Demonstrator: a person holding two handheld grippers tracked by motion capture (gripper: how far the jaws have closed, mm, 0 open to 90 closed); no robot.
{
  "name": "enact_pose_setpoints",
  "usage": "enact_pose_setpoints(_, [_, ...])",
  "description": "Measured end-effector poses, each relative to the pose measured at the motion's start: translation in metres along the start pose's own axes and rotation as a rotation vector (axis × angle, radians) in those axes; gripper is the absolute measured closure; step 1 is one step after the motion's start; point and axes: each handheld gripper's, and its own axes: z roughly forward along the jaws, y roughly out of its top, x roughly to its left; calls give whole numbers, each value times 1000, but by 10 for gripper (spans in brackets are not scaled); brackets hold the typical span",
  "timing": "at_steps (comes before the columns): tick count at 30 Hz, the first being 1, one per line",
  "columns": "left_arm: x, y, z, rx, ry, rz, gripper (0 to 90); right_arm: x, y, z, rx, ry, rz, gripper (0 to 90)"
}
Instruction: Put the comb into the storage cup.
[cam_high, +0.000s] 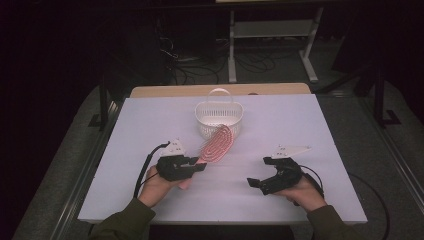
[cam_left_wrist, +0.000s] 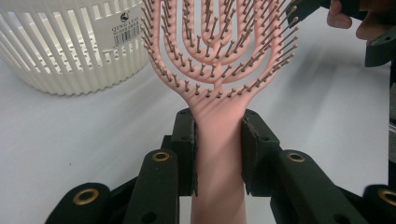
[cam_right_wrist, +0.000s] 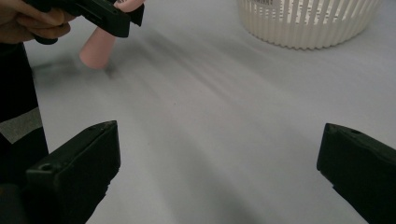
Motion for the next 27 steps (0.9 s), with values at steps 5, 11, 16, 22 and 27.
enact_pose_setpoints(5, [-1,-1,0,-12,5,0,702,0,7,-1,-16,0,-4,0])
enact_pose_setpoints(11, [1,-2,0,-16,11,-14,702,0,13,-2,-30,-11,-10,0])
enact_pose_setpoints(16, [1,-3,0,-21,17,-17,702,1,19,1,-31,3,-15,0])
enact_pose_setpoints(22, [1,-3,0,-27,15,-22,702,1,26,1,-54,14,-5,0])
enact_pose_setpoints(27, [0,-3,-1,-33,17,-20,702,2,33,5,-69,20,-6,0])
